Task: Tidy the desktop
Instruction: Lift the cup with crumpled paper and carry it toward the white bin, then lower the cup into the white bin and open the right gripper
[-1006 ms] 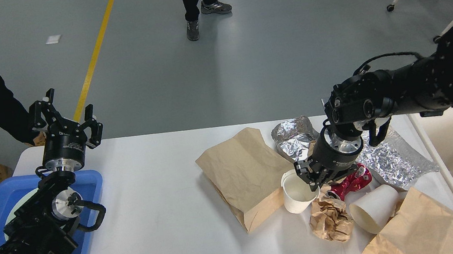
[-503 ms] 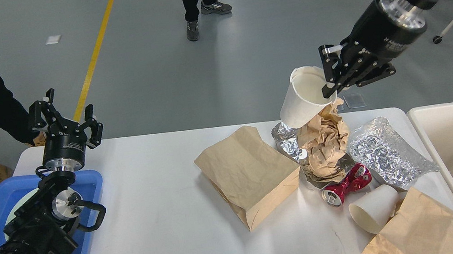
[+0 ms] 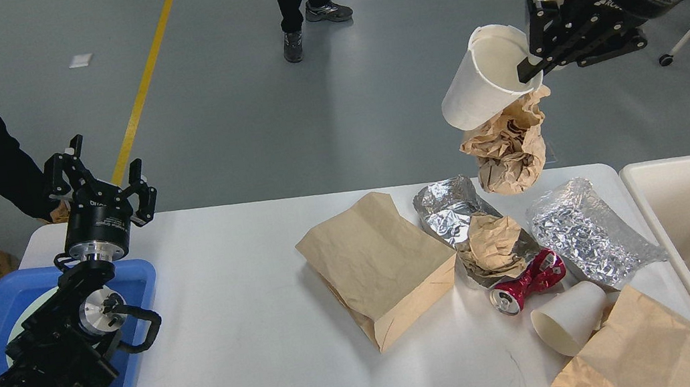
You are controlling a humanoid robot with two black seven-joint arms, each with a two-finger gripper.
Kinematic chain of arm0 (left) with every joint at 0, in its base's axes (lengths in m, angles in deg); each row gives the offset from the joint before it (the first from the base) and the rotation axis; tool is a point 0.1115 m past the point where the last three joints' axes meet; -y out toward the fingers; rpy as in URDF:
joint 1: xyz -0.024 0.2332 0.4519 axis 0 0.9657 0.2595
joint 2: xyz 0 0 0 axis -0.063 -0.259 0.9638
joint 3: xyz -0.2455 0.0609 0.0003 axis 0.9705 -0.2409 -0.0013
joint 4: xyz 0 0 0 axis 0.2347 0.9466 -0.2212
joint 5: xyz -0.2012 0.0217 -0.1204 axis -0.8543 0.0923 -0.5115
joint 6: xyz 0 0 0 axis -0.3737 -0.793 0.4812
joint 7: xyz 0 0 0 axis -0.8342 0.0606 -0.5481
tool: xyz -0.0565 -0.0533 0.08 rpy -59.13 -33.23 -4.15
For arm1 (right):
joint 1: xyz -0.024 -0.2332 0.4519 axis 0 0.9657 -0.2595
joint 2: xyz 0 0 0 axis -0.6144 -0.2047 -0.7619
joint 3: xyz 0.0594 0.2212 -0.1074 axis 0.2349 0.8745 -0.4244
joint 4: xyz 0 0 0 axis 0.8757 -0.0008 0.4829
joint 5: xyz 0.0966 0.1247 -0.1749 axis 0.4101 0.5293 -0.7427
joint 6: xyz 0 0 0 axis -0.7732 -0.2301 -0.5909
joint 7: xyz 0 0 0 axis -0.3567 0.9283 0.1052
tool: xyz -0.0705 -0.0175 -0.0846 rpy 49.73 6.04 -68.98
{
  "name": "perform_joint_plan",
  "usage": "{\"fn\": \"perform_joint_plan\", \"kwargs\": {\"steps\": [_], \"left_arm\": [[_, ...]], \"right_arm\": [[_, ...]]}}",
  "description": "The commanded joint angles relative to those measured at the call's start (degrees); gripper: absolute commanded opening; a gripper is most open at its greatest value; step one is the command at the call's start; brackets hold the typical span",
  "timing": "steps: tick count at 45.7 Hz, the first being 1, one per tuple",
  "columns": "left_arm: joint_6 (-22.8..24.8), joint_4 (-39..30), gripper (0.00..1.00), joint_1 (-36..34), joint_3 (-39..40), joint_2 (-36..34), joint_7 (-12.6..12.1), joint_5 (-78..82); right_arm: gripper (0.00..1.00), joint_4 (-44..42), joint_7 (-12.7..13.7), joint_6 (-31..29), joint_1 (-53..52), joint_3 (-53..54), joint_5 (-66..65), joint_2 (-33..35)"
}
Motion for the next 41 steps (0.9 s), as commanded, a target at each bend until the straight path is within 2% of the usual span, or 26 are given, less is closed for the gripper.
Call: {"fn": "perform_joint_plan", "kwargs": {"steps": [1, 9, 18, 41], "left_arm": [[0.0, 0.0, 0.96, 0.0, 0.0, 0.0, 0.0, 0.0], [0.0, 0.0, 0.96, 0.0, 0.0, 0.0, 0.0, 0.0], [0.0, 0.0, 0.96, 0.0, 0.0, 0.0, 0.0, 0.0], [0.0, 0.0, 0.96, 0.0, 0.0, 0.0, 0.0, 0.0]], "right_arm": [[0.00, 0.2, 0.0, 0.0, 0.2, -0.2, -0.4, 1.0], [0.00, -0.3, 0.2, 0.0, 2.3, -2.6, -3.5, 2.0], [0.00, -7.6, 0.1, 0.0, 10.3, -4.8, -5.5, 4.7], [0.00, -7.5, 0.1, 0.0, 16.9, -4.5, -5.9, 6.9]]}}
